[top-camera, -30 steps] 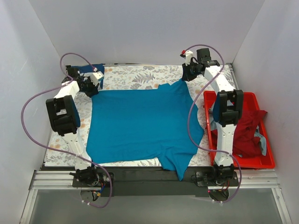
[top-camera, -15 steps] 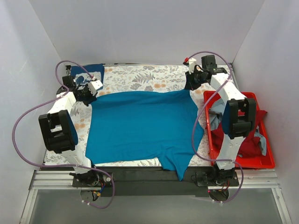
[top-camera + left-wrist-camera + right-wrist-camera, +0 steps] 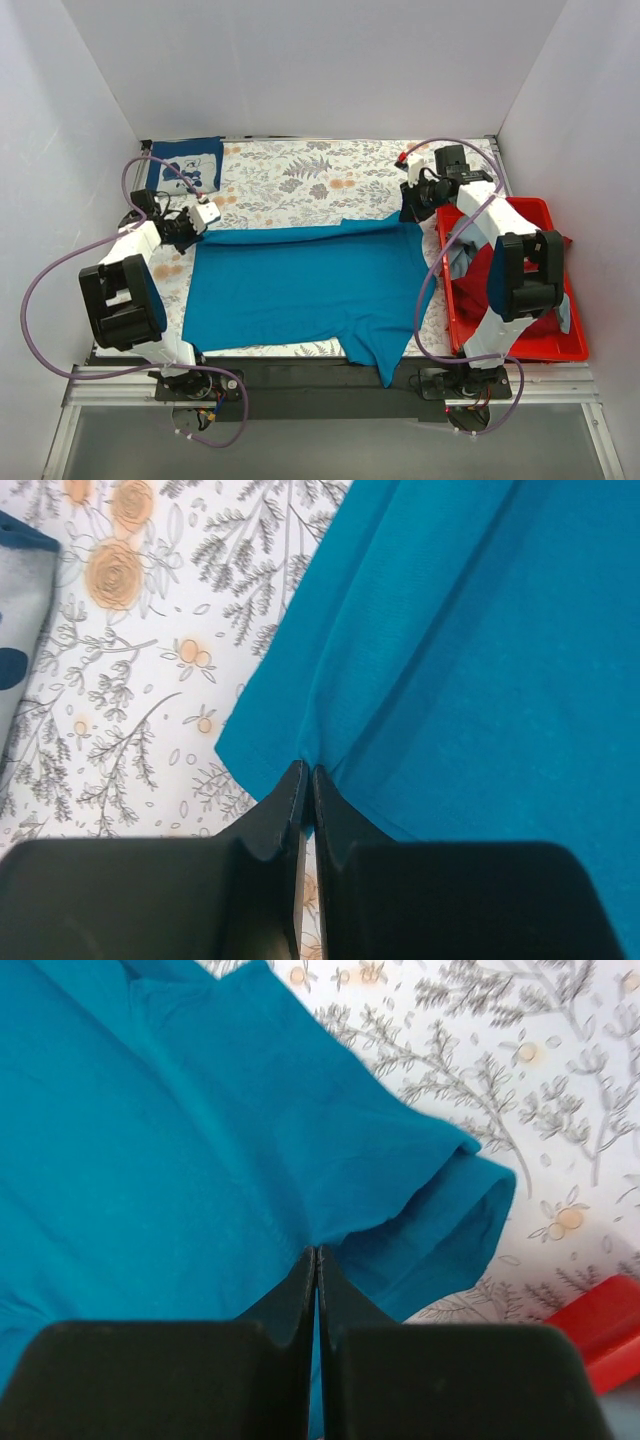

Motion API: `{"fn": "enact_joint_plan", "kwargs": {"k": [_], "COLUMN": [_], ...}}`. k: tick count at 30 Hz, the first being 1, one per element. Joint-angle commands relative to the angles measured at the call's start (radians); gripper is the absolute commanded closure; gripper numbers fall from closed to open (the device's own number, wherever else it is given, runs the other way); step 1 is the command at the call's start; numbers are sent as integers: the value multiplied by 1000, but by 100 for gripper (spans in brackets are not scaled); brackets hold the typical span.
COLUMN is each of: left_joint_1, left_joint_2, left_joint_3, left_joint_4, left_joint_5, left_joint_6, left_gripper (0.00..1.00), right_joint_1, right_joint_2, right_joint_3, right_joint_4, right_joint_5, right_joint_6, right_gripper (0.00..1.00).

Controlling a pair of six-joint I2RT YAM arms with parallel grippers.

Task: Fold and stack the t-shirts
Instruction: Fold the tshirt

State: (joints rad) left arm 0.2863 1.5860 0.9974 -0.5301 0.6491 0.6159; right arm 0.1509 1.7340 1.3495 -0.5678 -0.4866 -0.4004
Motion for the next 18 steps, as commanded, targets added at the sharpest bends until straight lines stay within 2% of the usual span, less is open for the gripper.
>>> {"fn": "enact_joint_plan", "kwargs": {"k": [1,12,18], "left_joint_1": [7,7,5], "left_joint_2": [-63,-63,-47], "left_joint_3": [-34,-128,-132], "left_joint_4": [15,21,22], "left_joint_5": [-17,-28,-46], "left_joint_6": [74,117,108], "left_gripper": [100,100,100], "right_joint_1": [1,9,9], "right_joint_2": [-36,-7,1], "right_joint_3": [-56,-196,-159], "right_joint_4": [16,75,77], "right_joint_5": [-12,45,52], "right_joint_6": [-15,-43,-26], "right_gripper": [99,99,99]}}
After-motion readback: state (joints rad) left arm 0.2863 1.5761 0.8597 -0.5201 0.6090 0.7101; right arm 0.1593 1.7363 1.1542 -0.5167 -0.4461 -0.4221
